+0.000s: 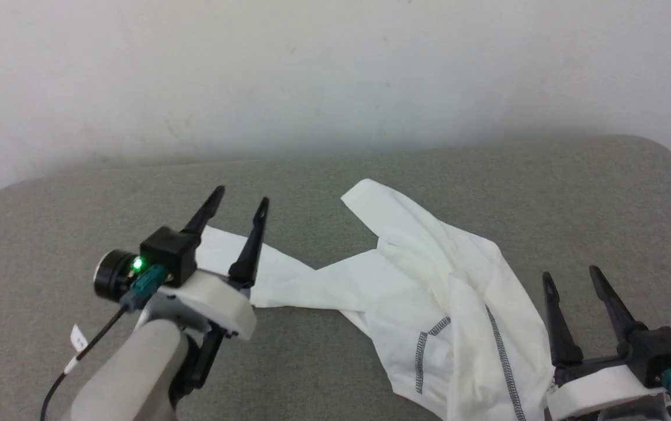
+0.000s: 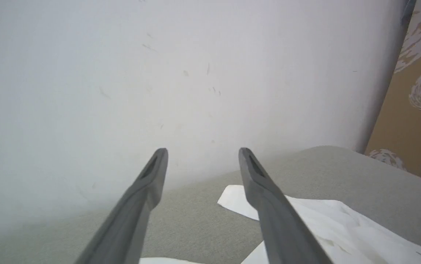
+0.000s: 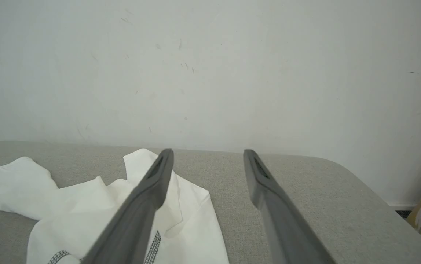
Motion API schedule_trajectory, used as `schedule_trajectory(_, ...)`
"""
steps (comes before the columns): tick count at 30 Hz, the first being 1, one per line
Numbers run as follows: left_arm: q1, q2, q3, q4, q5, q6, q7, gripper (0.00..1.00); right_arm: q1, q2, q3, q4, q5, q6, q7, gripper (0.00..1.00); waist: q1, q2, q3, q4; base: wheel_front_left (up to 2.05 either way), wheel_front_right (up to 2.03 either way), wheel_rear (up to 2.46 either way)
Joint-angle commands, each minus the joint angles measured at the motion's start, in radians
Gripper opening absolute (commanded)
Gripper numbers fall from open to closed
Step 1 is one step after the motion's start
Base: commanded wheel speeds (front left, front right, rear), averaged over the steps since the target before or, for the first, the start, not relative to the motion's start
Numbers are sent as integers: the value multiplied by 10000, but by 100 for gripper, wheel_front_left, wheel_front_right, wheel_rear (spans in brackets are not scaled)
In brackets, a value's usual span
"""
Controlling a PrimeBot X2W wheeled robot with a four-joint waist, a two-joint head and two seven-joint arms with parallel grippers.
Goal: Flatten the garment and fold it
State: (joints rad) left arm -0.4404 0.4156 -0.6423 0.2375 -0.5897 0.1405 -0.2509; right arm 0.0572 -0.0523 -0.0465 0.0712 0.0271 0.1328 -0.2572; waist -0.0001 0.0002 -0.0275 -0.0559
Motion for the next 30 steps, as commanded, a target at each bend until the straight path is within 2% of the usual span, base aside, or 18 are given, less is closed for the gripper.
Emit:
schedule_trajectory(1, 550, 219, 204, -293, 335, 251, -87, 100, 188, 20, -38, -34, -36, -21, -45, 100, 1, -2, -416, 697, 0, 0, 0)
schedule_trajectory(7, 2936, 182, 1749, -1738, 1041, 919, -105, 100, 495, 20, 147, 19, 8, -21, -45, 100, 1, -2, -448, 981, 0, 0, 0)
schedule_trajectory(11, 4344, -398, 2374, -2241, 1614, 1039, -106, 100, 496, 20, 100, 143, 80, -21, -43, 100, 1, -2, -391, 1091, 0, 0, 0)
schedule_trajectory(13, 4753, -756, 2650, -2468, 1865, 992, -107, 100, 505, 20, 85, 222, 41, -21, 18, 100, 1, -2, -359, 1208, 0, 0, 0)
schedule_trajectory(16, 5048, -1108, 2782, -2542, 2287, 634, -107, 100, 398, 20, -48, 243, -176, -21, 483, 100, 1, -2, -304, 1419, 0, 0, 0)
schedule_trajectory(19, 5046, -1376, 2774, -2401, 2620, 230, -107, 100, 134, -19, -41, 261, -244, -21, 1741, 100, 1, -2, -254, 1669, 0, 0, 0)
schedule_trajectory(22, 4940, -1578, 2864, -2209, 2833, -114, -108, 100, -321, -414, 353, 232, -64, -21, 3390, 100, 1, -2, -115, 1910, 0, 0, 0)
schedule_trajectory(23, 4901, -1647, 2907, -2137, 2891, -202, -108, 100, -504, -525, 448, 257, 138, -21, 3953, 100, 1, -2, -56, 1999, 0, 0, 0)
schedule_trajectory(24, 4901, -1647, 2907, -2137, 2891, -202, -108, 100, -504, -525, 448, 257, 138, -21, 3953, 100, 1, -2, -56, 1999, 0, 0, 0)
schedule_trajectory(27, 4804, -1853, 2977, -1909, 3063, -470, -108, 100, -1066, -1076, 809, 498, 412, -21, 5594, 100, 1, -2, 96, 2293, 0, 0, 0)
schedule_trajectory(30, 4716, -2084, 3103, -1751, 3198, -640, -108, 100, -1606, -1339, 990, 933, 805, -21, 6914, 100, 1, -2, 271, 2562, 0, 0, 0)
